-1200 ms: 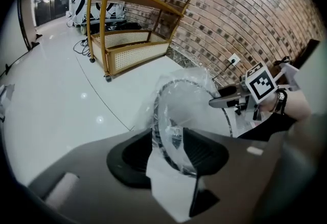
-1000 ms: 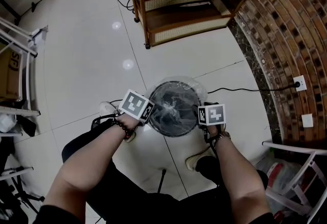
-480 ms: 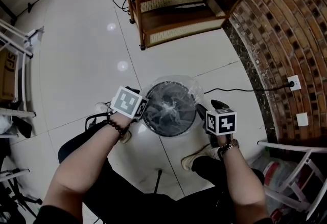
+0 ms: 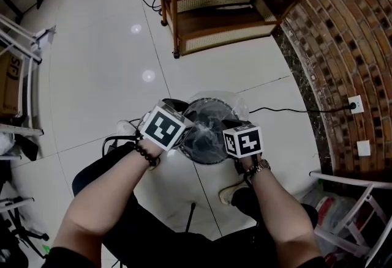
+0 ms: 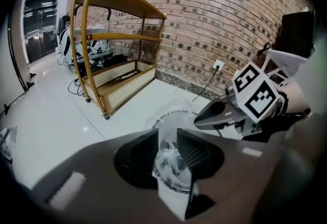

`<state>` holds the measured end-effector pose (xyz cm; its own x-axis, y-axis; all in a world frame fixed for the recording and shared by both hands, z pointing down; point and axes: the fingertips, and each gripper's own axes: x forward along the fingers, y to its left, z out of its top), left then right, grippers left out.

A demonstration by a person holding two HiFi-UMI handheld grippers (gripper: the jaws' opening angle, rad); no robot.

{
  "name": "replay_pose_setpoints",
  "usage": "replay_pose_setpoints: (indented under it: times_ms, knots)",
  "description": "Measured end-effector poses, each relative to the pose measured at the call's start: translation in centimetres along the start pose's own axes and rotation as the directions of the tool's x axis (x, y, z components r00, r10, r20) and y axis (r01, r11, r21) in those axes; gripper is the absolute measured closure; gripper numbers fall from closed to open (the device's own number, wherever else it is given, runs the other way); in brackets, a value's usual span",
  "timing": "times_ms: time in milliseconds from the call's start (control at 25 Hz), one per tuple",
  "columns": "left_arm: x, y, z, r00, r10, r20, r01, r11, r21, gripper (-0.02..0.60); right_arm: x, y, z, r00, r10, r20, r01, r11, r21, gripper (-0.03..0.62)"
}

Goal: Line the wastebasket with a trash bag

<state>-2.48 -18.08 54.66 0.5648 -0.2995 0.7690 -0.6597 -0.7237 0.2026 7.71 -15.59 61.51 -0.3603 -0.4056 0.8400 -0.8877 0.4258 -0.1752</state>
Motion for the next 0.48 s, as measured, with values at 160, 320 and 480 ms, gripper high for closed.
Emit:
replay_pose_setpoints:
  times_ms: [160, 320, 480]
  knots:
    - [0.2, 0.2, -0.2, 0.999, 0.01, -0.034, -0.009, 0.999, 0.03, 0.491, 2.6, -2.2, -1.1, 0.995, -0.069, -0.068, 0.076, 0.993, 0.094, 0.585]
    - [0.4, 0.1, 0.1, 1.0, -0.005, -0.031, 0.005, 1.0, 0.003, 0.494, 3.5, -2.7, -0.1, 0.989, -0.121, -0.086, 0.126, 0.99, 0.059, 0.585]
    - [0.3, -0.4, 0.5, 0.999, -0.026, -0.025, 0.027, 0.999, 0.019, 0.494, 2.7, -1.9, 0.4, 0.986, -0.139, -0.094, 0.14, 0.99, 0.009, 0.58]
